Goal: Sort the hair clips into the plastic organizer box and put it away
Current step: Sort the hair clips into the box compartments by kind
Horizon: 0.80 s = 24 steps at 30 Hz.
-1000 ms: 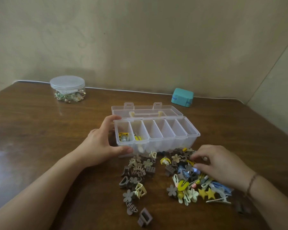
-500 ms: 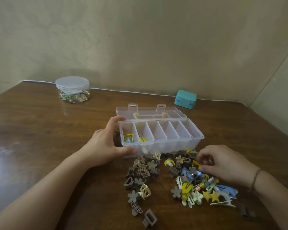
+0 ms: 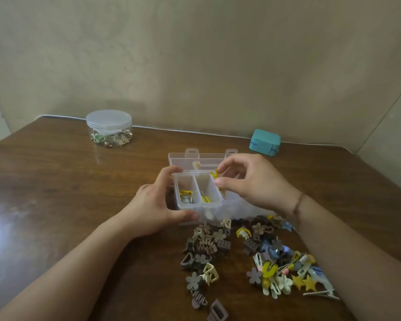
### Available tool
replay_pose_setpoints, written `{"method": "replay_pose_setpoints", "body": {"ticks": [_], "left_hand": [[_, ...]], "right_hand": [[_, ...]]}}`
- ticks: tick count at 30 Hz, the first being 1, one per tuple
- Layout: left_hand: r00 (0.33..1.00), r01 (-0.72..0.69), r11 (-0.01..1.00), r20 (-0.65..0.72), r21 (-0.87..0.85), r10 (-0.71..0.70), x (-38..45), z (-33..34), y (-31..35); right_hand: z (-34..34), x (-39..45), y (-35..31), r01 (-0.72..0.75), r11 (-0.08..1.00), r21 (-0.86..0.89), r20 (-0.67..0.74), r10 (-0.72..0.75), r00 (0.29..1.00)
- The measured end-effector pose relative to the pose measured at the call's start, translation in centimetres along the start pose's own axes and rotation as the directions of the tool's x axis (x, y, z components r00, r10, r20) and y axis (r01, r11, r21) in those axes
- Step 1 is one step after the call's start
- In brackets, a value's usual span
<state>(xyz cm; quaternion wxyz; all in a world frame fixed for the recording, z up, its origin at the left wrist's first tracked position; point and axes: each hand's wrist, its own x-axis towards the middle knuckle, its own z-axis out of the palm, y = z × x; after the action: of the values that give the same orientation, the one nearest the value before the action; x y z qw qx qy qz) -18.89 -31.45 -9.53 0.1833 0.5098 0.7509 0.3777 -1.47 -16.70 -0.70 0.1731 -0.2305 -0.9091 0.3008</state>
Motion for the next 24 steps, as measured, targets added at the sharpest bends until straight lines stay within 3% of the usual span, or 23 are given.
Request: {"method": "replay_pose_setpoints", "body": {"ticks": [3,8,15,19,24], "left_hand": [[1.000,-0.006,1.000,0.003,-0.012,0.006,-0.1,0.0,0.0],[1.000,0.001,1.000,-0.005,-0.008,-0.001,-0.1,0.0,0.0],[1.000,-0.001,1.000,-0.006,-0.004,0.001,-0.1,0.0,0.3],[1.000,-0.001,1.000,-0.030,-0.003,0.001,-0.2,0.2,0.5],[0.999,-0.019,0.999,-0.041,-0.034,0.017,-0.4,0.3,0.9]], "right_hand": [[1.6,1.1,0.2,-0.001,0.998,-0.058,-0.001,0.001,1.000],[-1.0,-1.2,1.2,0.049,0.992,-0.114,-0.120,-0.063,0.991],[-5.6,-11.1,5.8,0.000,0.957,-0.289,0.055,0.017,0.998],[-5.6,-14.8,8.2,-0.028,0.944,-0.328,0.066,0.052,0.996],[-3.8,-16.7,9.1,0.029,0.901,-0.433,0.035,-0.016,0.999]]}}
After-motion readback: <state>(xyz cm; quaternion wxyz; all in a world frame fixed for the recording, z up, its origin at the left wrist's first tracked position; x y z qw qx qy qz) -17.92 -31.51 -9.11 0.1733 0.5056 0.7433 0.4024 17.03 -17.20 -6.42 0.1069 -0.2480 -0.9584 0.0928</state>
